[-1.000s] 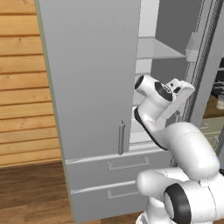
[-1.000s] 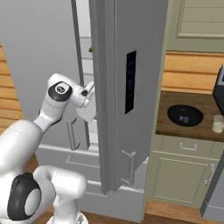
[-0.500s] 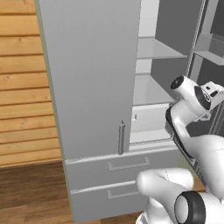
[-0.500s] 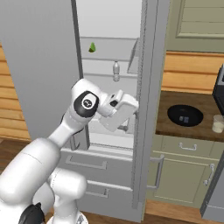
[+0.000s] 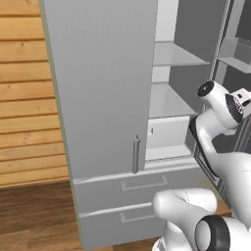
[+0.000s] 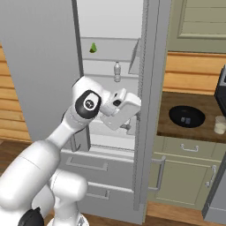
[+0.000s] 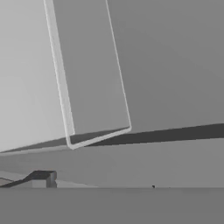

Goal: Grab a lemon wedge from the fridge and one ice cube from the ice bowl, and put them in the glass of lemonade.

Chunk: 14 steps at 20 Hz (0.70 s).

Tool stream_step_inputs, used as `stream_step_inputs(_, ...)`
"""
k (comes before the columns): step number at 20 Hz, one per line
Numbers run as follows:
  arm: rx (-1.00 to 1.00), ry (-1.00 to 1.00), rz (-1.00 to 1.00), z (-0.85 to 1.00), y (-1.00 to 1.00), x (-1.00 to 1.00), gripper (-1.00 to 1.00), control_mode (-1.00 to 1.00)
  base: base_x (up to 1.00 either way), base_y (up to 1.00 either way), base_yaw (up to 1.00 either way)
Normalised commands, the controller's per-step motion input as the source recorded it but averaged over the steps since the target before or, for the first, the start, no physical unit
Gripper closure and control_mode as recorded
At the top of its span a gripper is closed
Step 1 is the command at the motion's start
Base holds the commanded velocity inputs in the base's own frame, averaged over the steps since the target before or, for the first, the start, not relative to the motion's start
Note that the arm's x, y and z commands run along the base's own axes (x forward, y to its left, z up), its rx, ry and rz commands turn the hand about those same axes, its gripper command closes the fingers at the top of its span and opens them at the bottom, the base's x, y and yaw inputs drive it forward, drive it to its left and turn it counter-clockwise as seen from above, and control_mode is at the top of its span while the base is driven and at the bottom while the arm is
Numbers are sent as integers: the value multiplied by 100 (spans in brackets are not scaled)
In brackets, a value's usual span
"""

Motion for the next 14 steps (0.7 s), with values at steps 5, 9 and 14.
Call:
stream_step_inputs(5, 3, -3, 15, 82, 25, -66, -100, -100, 0, 0, 0)
stream_step_inputs(9, 0, -17, 16, 56, 67, -96, -100, -100, 0, 0, 0)
stream_step_inputs(14, 23, -36, 23, 0, 91, -66, -100, -100, 0, 0, 0)
